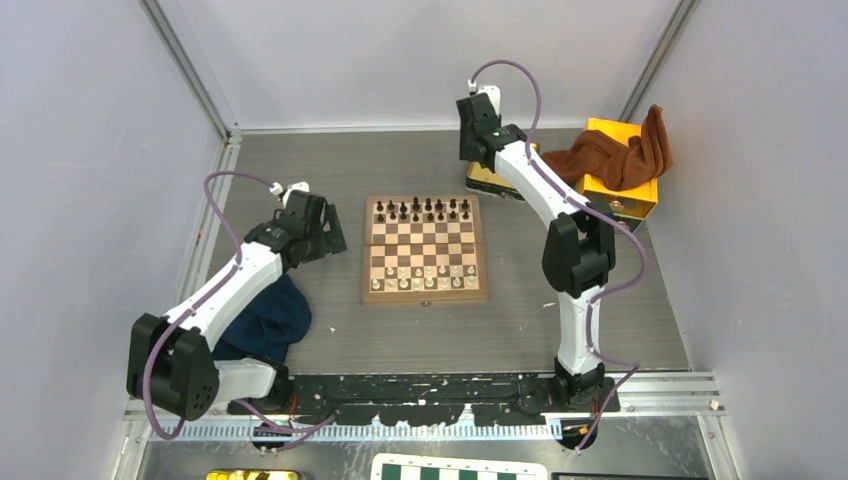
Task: Set up the chess pieces on the board
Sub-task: Pick up the chess piece from the storage box.
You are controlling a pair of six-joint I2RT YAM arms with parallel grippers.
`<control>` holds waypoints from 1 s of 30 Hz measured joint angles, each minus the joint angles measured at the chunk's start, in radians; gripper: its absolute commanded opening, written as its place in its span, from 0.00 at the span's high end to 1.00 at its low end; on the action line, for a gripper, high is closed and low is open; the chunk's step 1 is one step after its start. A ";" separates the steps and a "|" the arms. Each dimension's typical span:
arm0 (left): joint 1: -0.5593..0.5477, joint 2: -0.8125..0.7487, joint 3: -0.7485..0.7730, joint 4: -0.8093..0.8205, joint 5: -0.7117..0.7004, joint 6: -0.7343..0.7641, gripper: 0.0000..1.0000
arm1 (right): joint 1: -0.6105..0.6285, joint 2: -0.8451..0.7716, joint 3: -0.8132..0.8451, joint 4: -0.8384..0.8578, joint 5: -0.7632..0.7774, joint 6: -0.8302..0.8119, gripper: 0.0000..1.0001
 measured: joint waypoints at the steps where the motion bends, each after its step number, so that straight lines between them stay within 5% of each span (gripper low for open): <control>1: 0.000 0.014 0.009 -0.001 0.000 0.000 0.01 | -0.015 0.022 0.011 -0.006 0.006 0.005 0.53; 30: 0.000 0.100 0.065 -0.011 -0.010 0.018 0.01 | -0.250 0.243 0.047 -0.058 -0.047 0.127 0.53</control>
